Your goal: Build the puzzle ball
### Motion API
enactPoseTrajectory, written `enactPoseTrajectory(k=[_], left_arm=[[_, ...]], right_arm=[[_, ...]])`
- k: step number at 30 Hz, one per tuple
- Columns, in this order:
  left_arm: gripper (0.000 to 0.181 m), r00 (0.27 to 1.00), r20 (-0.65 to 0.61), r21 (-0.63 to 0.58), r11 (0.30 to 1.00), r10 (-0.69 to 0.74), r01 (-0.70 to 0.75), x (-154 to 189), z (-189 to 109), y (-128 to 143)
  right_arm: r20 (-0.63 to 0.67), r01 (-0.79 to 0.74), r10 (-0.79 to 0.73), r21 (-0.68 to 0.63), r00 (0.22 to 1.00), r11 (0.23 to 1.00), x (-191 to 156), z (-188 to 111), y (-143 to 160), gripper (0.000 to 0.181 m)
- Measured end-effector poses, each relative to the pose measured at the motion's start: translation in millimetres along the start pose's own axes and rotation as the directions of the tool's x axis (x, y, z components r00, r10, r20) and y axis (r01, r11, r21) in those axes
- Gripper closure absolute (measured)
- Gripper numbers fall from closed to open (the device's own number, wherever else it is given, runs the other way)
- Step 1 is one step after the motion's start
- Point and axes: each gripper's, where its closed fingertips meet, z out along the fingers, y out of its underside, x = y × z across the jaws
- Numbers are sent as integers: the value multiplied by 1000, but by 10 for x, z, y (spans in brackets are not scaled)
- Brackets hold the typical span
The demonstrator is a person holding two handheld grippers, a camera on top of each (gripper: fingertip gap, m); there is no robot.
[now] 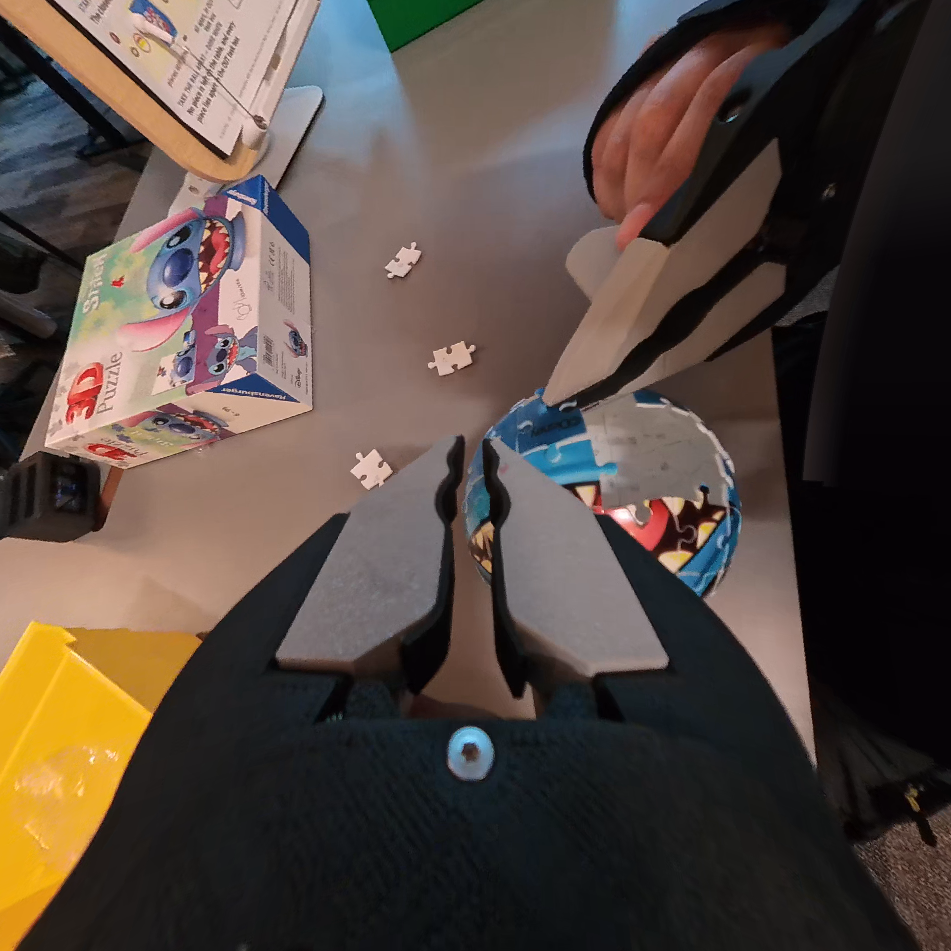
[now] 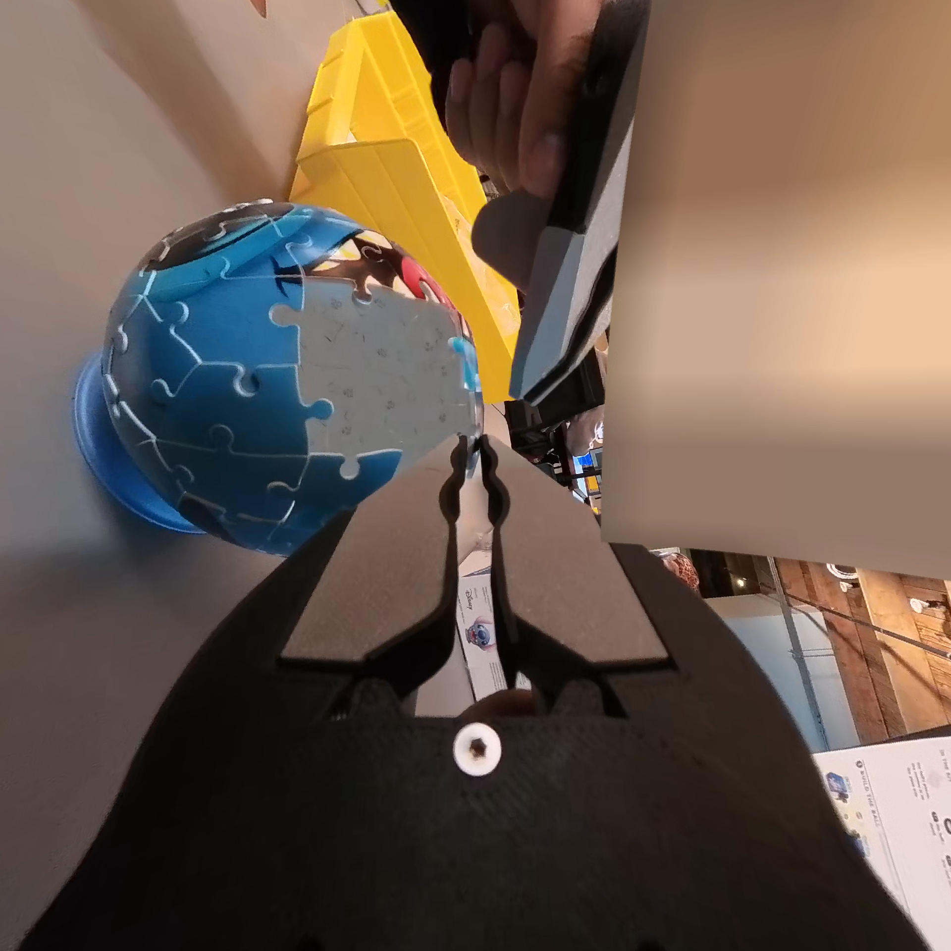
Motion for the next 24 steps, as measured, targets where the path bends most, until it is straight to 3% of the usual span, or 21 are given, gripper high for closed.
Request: enactPoseTrajectory(k=[19,24], left_arm=[[181,987,-160,-28,1000,-12,8,149,-3,-13],[168,989,-146,-7,1000,9,-10,278,-115,-67]], right_arm=[[33,-49,48,34,998,998,-21,1,2,178],[34,-51,50,34,998,998,-23,-1,5,178]])
